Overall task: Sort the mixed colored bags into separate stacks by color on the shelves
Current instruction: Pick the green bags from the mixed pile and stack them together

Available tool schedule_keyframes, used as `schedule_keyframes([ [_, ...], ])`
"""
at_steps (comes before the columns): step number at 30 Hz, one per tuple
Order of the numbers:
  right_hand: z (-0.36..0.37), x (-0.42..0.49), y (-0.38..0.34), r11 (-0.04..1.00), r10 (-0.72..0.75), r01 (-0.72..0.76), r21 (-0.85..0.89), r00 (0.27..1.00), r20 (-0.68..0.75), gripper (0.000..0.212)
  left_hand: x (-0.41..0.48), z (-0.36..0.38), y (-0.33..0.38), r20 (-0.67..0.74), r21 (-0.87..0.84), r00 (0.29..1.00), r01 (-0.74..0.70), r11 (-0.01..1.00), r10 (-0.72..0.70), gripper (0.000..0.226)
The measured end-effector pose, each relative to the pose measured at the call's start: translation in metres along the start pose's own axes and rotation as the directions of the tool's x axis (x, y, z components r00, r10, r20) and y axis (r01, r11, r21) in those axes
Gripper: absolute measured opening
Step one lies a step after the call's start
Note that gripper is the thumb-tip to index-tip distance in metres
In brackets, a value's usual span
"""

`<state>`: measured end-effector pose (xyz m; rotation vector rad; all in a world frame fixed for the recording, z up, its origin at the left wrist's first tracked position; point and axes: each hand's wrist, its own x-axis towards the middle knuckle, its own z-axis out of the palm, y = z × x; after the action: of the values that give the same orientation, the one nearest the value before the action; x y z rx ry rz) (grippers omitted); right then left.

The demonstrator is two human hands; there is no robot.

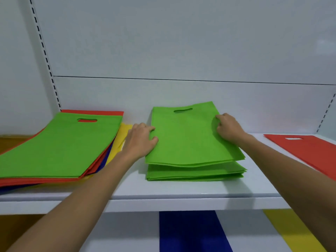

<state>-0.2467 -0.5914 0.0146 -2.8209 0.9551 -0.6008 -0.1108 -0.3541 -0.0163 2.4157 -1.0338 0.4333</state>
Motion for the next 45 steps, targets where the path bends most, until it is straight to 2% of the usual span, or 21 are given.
schedule_keyframes([
  [4, 0.038, -0.007, 0.017, 1.000, 0.019, -0.014, -0.024, 0.980, 0.200, 0.041, -0.018, 0.023, 0.000, 0.149, 0.040, 0.983, 0.100, 0.994, -0.105, 0.041],
  [7, 0.054, -0.012, 0.026, 0.999, 0.053, -0.048, -0.025, 0.956, 0.288, 0.035, -0.026, 0.029, 0.003, 0.250, -0.020, 0.953, 0.182, 0.983, -0.171, 0.036],
  [11, 0.055, -0.013, 0.026, 0.991, 0.105, -0.121, 0.062, 0.970, 0.221, 0.028, -0.023, 0.031, 0.010, 0.226, -0.109, 0.955, 0.220, 0.969, -0.191, 0.046],
  [14, 0.053, -0.012, 0.022, 0.989, 0.112, -0.131, 0.067, 0.966, 0.235, 0.024, -0.021, 0.034, 0.015, 0.252, -0.077, 0.949, 0.216, 0.973, -0.191, 0.040],
  [18, 0.052, -0.014, 0.018, 0.991, 0.124, -0.131, 0.012, 0.964, 0.234, 0.031, -0.016, 0.030, 0.012, 0.283, -0.057, 0.935, 0.241, 0.969, -0.215, 0.042],
  [20, 0.046, -0.015, 0.014, 0.990, 0.136, -0.129, -0.052, 0.977, 0.162, 0.033, -0.012, 0.021, 0.004, 0.261, -0.041, 0.941, 0.236, 0.971, -0.218, 0.048],
  [22, 0.037, -0.013, 0.005, 0.993, 0.078, -0.070, -0.100, 0.993, 0.084, 0.036, -0.007, 0.006, -0.008, 0.205, -0.063, 0.960, 0.210, 0.976, -0.193, 0.046],
  [27, 0.013, -0.001, -0.045, 0.991, -0.105, 0.099, -0.091, 0.992, -0.067, 0.038, -0.002, -0.048, -0.054, 0.027, -0.114, 0.982, 0.190, 0.975, -0.188, 0.040],
  [34, 0.012, 0.002, -0.145, 0.982, -0.187, 0.189, 0.000, 0.973, -0.137, 0.036, -0.028, -0.121, -0.157, -0.075, -0.068, 0.944, 0.316, 0.946, -0.321, 0.033],
  [40, 0.023, -0.001, -0.250, 0.975, -0.203, 0.203, 0.086, 0.979, -0.005, 0.035, -0.054, -0.158, -0.245, -0.011, 0.017, 0.918, 0.396, 0.918, -0.396, 0.024],
  [45, 0.066, -0.028, -0.310, 0.978, -0.203, 0.209, -0.022, 0.965, 0.166, 0.042, -0.069, -0.146, -0.290, 0.045, 0.062, 0.921, 0.385, 0.921, -0.388, 0.022],
])
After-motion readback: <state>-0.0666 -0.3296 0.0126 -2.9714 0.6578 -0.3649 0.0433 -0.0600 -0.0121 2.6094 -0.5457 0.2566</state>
